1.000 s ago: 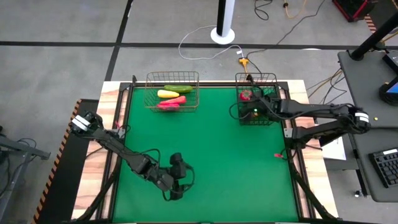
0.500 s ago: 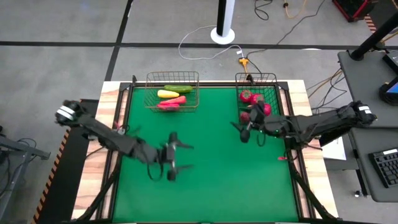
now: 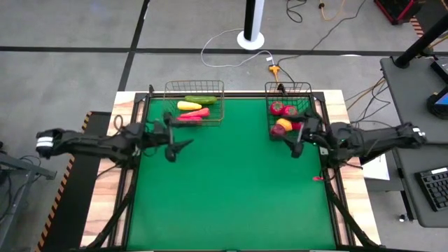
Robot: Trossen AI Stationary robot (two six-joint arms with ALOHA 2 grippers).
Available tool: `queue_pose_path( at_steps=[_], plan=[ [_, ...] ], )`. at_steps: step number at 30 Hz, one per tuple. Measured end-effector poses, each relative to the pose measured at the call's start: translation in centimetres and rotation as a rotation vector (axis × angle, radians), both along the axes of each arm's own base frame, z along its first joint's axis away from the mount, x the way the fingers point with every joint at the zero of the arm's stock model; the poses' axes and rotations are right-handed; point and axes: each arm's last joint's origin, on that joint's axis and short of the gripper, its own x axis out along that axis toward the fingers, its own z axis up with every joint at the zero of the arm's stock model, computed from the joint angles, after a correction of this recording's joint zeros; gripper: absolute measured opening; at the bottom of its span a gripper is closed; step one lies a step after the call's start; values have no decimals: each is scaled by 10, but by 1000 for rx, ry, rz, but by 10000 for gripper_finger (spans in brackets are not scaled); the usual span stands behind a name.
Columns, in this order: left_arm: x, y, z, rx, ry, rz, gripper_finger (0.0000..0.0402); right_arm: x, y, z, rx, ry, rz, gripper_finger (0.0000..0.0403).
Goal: Sort produce into baskets
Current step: Return to home position
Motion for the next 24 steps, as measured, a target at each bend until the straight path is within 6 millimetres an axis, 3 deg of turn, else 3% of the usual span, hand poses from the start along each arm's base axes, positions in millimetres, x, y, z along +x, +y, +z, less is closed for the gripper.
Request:
queue_pose_path(
  at_steps=[6, 15, 20, 24],
  plan=[
    [-27, -5, -11, -37, -86, -67, 314, -30, -2, -5, 8, -79, 0, 366],
    [-48, -10, -26, -39, -90, -88, 314, -55, -4, -28, 7, -136, -1, 366],
    [-56, -10, -20, -48, -47, -78, 314, -73, -6, -36, 9, -175, -4, 366],
    [-64, -11, -15, -29, -39, -73, 314, -69, -5, -44, 3, -124, 20, 366]
  ],
)
